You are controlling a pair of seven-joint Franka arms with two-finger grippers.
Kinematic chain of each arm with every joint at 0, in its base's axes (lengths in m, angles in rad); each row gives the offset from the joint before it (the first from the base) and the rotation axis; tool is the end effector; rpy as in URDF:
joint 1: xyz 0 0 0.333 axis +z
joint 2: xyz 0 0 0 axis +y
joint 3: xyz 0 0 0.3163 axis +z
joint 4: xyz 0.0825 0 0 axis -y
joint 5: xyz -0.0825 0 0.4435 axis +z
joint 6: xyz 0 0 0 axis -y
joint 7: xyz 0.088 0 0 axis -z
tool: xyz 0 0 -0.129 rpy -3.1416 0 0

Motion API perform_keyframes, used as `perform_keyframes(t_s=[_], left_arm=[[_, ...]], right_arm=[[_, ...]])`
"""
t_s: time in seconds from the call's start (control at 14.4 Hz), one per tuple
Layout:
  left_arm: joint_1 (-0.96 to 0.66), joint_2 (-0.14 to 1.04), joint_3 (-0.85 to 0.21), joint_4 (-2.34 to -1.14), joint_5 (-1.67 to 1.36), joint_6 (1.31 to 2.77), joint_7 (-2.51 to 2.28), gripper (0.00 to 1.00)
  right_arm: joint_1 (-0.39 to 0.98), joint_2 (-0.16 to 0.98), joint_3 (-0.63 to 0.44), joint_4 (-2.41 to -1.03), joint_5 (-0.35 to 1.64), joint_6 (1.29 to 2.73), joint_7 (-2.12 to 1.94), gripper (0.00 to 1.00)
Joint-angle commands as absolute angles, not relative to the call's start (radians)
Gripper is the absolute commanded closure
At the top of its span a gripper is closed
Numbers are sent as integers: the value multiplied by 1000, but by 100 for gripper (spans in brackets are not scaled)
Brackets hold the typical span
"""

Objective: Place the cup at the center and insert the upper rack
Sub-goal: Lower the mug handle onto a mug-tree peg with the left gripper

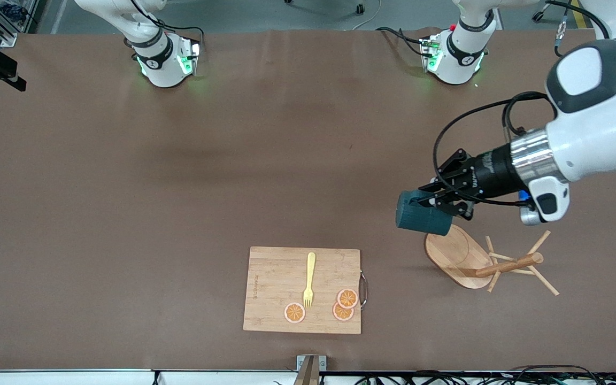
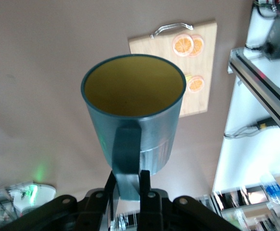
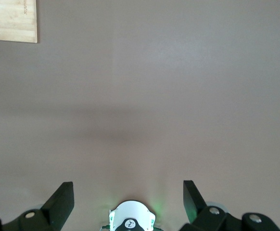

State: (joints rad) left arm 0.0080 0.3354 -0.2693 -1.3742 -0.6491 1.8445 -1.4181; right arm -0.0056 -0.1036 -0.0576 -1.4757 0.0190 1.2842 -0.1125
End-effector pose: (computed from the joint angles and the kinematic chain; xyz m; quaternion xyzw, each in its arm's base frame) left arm 0.7050 -0.2216 0.5419 0.7388 0.5698 -0.2169 0.2871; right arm 0.5432 -0.0335 0.6883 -0.9986 -0.0272 0.0428 0.0160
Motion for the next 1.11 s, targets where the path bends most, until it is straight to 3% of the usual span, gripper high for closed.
perform_keyframes(t_s=[0.0,1.04], left_arm=[[96,368,-275,-1378,-799,1839,-1310,99],[253,511,-270,-1387,-940,1806,-1019,100]], right_arm=[[2,-124,-66,-1503,28,1292,-118,0],[3,-127,-61,-1499,14,1259,-107,0]])
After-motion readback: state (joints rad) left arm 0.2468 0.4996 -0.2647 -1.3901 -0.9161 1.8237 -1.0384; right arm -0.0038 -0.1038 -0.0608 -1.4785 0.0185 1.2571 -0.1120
